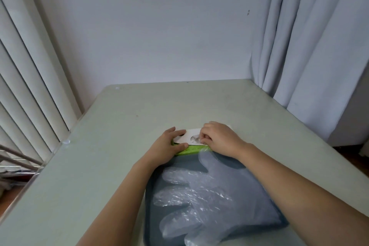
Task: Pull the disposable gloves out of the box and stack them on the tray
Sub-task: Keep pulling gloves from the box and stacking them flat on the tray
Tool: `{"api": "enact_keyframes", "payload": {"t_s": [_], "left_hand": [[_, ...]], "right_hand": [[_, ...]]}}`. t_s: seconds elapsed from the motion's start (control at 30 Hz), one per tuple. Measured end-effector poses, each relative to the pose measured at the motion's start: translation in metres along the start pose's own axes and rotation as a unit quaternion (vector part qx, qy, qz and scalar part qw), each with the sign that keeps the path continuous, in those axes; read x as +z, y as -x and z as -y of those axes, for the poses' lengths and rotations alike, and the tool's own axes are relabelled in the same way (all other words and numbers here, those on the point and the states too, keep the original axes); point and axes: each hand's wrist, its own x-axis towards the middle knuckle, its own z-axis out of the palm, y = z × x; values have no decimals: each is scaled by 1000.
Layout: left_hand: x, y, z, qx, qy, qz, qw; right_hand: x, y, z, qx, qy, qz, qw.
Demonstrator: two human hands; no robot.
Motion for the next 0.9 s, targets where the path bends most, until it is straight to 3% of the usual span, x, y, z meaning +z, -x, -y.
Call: {"api": "enact_keyframes", "payload": {"t_s": [0.27, 0.53, 0.67, 0.77, 0.9], "left_hand": [[0, -3, 2, 2, -6, 3, 1000], [1, -2, 3, 6, 2, 1, 1000], [1, -3, 4, 7, -1, 2, 1000], [1, -3, 4, 7, -3, 5, 1000], [1, -2, 5, 13, -3, 11, 1000]], "right_hand": [[13, 4, -6, 51, -128, -94, 986], [13, -1, -11, 158, -281, -144, 936], [10, -3, -13, 171, -336, -101, 921], [9, -1, -12, 145, -298, -42, 942], [11, -4, -9, 135, -282, -57, 948]]}}
